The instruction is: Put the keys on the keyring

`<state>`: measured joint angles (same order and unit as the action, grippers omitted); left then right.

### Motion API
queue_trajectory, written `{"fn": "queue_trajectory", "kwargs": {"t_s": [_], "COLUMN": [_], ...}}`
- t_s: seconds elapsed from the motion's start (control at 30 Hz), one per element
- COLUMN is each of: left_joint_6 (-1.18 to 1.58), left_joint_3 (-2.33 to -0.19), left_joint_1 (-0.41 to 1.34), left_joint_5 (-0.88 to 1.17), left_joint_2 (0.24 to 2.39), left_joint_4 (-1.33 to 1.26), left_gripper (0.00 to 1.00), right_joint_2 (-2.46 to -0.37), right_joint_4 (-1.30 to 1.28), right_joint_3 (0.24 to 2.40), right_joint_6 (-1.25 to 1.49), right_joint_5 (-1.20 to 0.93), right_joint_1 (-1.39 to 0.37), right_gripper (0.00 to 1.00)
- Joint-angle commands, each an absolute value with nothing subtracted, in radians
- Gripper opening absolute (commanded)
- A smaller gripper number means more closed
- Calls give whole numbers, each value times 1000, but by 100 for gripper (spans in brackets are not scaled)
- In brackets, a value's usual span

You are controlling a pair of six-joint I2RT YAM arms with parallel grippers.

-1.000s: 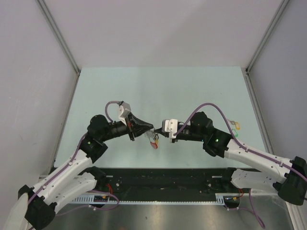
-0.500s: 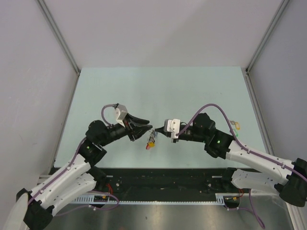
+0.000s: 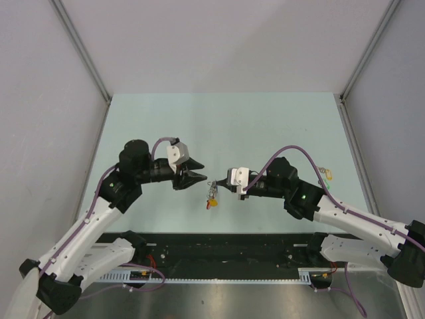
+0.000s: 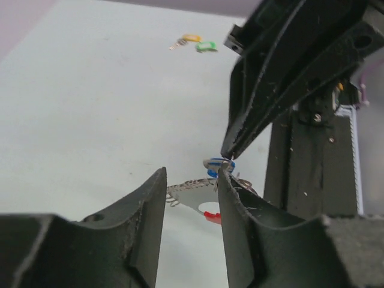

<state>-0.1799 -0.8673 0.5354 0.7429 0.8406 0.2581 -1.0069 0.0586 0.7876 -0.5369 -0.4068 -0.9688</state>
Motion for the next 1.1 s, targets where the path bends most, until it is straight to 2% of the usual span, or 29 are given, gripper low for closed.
{"fn": "queue_trajectory", "kwargs": {"t_s": [0.0, 0.2, 0.57, 0.73, 0.87, 1.0, 1.07], "left_joint_6": [-422, -529, -515, -512, -517, -512, -512], "left_joint_3": [-966, -1055, -1066, -1074, -1083, -1086, -1085], "left_joint_1": [529, 532, 586, 607, 617, 618, 618], "left_joint_5": [911, 945, 934, 927, 914, 902, 876], "left_joint_2": [923, 1008, 1068, 1091, 1109, 1105, 1097], "left_joint_4": [497, 666, 643, 643, 658, 664, 667], "left_gripper": [42, 41, 36, 29, 21, 0, 0], "right_joint_2": [-994, -1002, -1017, -1019, -1020, -1020, -1016], "right_joint_4": [74, 69, 57, 51, 49, 45, 38], "right_joint_3": [838, 842, 853, 856, 859, 859, 859], "right_joint_6": [-557, -558, -558, -560, -561, -563, -563], "right_joint_5": [-428, -436, -449, -449, -449, -443, -433], "right_joint_1": [-971, -973, -974, -977, -977, -979, -977], "right_gripper": [0, 0, 0, 0, 0, 0, 0]}}
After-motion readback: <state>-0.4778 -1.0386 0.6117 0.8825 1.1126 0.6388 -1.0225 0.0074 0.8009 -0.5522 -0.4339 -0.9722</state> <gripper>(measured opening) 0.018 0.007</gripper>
